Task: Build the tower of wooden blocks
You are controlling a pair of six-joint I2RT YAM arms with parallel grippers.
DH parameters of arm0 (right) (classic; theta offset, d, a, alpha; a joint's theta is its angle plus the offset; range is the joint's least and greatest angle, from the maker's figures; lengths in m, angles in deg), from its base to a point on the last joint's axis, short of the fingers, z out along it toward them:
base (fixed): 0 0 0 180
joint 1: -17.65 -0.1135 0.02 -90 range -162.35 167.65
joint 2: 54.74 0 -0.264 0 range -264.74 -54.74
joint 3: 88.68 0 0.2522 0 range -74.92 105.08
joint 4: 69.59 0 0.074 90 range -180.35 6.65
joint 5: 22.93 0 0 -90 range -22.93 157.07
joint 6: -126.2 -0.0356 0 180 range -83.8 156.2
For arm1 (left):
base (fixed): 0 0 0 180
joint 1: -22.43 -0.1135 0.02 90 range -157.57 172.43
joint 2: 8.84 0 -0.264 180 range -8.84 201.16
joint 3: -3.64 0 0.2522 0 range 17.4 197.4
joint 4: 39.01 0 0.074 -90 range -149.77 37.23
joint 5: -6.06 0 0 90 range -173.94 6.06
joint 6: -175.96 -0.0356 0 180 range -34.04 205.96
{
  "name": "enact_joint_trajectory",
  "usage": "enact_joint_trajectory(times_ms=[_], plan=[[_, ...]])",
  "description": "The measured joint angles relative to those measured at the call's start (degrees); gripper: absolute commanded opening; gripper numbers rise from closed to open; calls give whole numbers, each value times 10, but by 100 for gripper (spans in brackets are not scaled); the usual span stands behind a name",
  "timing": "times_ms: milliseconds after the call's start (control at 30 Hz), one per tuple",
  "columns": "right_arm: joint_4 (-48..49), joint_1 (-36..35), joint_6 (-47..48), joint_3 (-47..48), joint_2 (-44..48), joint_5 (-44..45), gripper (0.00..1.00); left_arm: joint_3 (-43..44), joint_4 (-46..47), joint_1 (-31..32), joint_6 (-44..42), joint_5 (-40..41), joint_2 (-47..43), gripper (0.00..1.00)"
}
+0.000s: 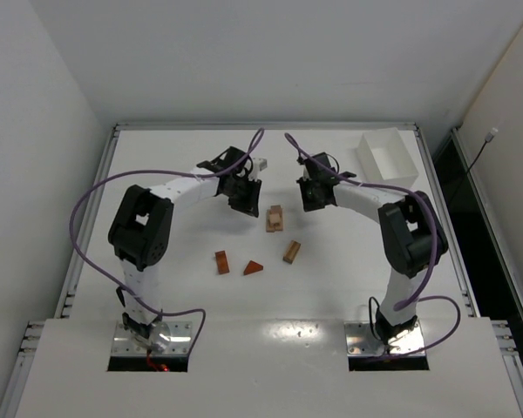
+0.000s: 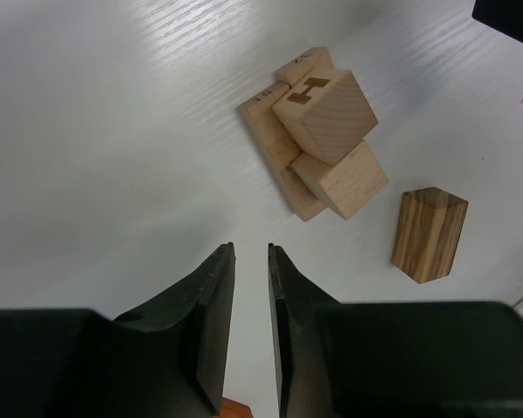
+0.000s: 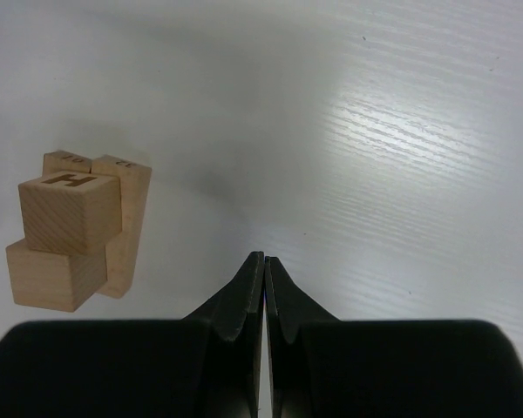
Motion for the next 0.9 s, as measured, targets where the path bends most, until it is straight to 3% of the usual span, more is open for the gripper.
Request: enact_joint_trajectory(times_ms=[467, 900], plan=[[3, 14, -2, -2, 3, 0, 0, 26, -2, 9, 2, -7, 30, 31], [9, 29, -2, -13, 10, -2, 0, 46, -9, 18, 2, -8, 59, 35]])
